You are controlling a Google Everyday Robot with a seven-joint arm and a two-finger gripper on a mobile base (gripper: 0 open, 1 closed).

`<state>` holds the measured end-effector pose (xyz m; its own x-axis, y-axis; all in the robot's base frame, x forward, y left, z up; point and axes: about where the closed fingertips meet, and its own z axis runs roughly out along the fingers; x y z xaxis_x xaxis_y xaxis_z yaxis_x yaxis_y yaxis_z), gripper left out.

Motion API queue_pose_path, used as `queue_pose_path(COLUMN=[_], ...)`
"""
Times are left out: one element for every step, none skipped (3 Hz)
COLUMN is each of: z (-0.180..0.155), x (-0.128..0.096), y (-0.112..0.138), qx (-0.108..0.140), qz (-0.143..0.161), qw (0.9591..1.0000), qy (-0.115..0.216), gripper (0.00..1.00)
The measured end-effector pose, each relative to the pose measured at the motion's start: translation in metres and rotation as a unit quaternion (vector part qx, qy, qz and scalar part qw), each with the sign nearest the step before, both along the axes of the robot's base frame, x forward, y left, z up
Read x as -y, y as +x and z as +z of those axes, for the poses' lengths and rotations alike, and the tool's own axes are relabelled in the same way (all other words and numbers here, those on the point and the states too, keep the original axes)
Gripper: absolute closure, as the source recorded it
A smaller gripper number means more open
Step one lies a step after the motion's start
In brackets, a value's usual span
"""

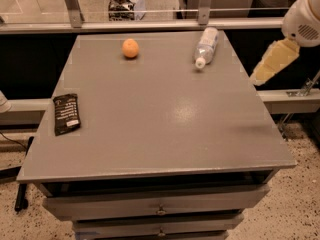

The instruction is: Move blue plastic bottle near orange

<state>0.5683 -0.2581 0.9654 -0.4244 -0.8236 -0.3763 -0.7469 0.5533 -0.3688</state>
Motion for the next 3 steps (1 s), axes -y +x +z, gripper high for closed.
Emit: queue_pose_path(z=[0.008,0.002,-0.011], x=[0.009,0.0,-0.02], y=[0.062,0.113,0.156], qx=[0.039,0.05,0.044], qz=[-0.053,-0.091,-0.124], qw=[0.9948,0.9815,0.9655], qy=[0.077,0.161,0.225], gripper=[0.0,0.0,0.0])
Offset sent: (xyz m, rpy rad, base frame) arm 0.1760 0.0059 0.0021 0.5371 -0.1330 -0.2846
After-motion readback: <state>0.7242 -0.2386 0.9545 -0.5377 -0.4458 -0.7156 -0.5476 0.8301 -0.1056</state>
